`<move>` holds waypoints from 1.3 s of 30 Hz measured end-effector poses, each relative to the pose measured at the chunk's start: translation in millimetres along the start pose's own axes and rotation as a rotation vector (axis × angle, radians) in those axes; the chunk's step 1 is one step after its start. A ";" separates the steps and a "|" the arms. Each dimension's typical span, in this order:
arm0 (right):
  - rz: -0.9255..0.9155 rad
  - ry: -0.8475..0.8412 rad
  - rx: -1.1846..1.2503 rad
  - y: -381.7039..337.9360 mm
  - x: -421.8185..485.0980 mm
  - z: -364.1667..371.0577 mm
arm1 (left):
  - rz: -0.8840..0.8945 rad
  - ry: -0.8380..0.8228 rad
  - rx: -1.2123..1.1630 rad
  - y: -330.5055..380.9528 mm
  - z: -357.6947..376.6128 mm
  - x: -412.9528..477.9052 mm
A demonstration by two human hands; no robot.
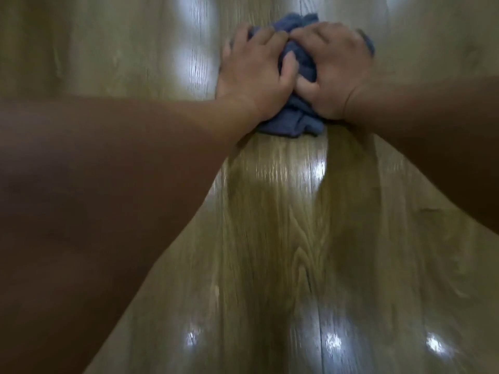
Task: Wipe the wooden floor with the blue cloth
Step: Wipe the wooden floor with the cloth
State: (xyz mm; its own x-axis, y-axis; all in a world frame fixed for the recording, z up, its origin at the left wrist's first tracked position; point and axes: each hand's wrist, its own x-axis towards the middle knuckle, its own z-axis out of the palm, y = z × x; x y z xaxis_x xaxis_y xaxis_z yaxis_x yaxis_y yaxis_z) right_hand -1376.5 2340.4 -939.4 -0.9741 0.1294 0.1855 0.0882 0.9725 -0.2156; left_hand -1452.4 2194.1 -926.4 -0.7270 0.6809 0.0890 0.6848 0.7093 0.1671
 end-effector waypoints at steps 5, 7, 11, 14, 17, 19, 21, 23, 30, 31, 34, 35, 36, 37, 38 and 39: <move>0.004 -0.024 0.038 9.1 20.9 -6.0 | -0.026 -0.048 0.003 -1.6 -3.6 21.3; 0.003 -0.022 0.047 10.0 21.8 -4.2 | -0.028 -0.054 0.001 -2.6 -3.1 22.2; -0.019 -0.007 0.005 5.3 21.7 -4.0 | -0.043 -0.048 0.003 -1.5 -5.0 18.9; 0.002 0.066 -0.095 -2.0 12.4 -2.2 | -0.054 -0.008 0.045 5.8 -3.9 10.6; -0.020 0.104 -0.110 -8.7 -12.6 3.5 | -0.108 0.078 0.078 15.1 4.3 -20.2; -0.031 0.072 -0.057 -22.8 -40.2 0.8 | -0.118 0.086 0.049 20.0 4.6 -54.3; -0.028 0.071 -0.027 -45.5 -78.4 -4.3 | -0.092 0.093 0.022 25.7 0.6 -95.2; 0.005 0.096 -0.004 -73.5 -129.9 -9.2 | -0.059 0.066 0.004 32.3 -6.8 -148.1; 0.135 -0.007 0.135 -212.0 -339.7 -19.3 | -0.032 -0.067 -0.099 42.5 -35.3 -392.6; 0.147 -0.032 0.139 -235.9 -372.2 -22.2 | -0.020 -0.073 -0.120 43.0 -41.1 -432.3; 0.157 -0.156 0.139 -308.7 -459.5 -31.5 | 0.038 -0.182 -0.117 35.5 -55.1 -535.7; 0.174 -0.201 0.154 -327.6 -479.3 -35.1 | 0.058 -0.230 -0.126 32.0 -61.1 -561.5; 0.185 -0.214 0.144 -341.5 -490.9 -37.3 | 0.079 -0.239 -0.122 28.3 -66.2 -578.1; 0.194 -0.231 0.131 -349.0 -495.5 -39.5 | 0.092 -0.258 -0.117 26.4 -68.8 -587.2; 0.186 -0.239 0.124 -352.0 -496.3 -40.1 | 0.105 -0.267 -0.116 24.8 -69.9 -592.2; 0.166 -0.240 0.125 -349.8 -492.5 -39.0 | 0.111 -0.261 -0.117 21.9 -69.3 -591.8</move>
State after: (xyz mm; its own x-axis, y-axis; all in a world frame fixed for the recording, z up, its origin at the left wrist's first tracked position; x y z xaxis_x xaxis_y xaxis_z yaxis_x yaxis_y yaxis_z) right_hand -919.5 1944.1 -917.9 -0.9711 0.2208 -0.0907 0.2386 0.9087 -0.3426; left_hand -1010.7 1794.0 -907.4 -0.6000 0.7876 -0.1402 0.7379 0.6125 0.2834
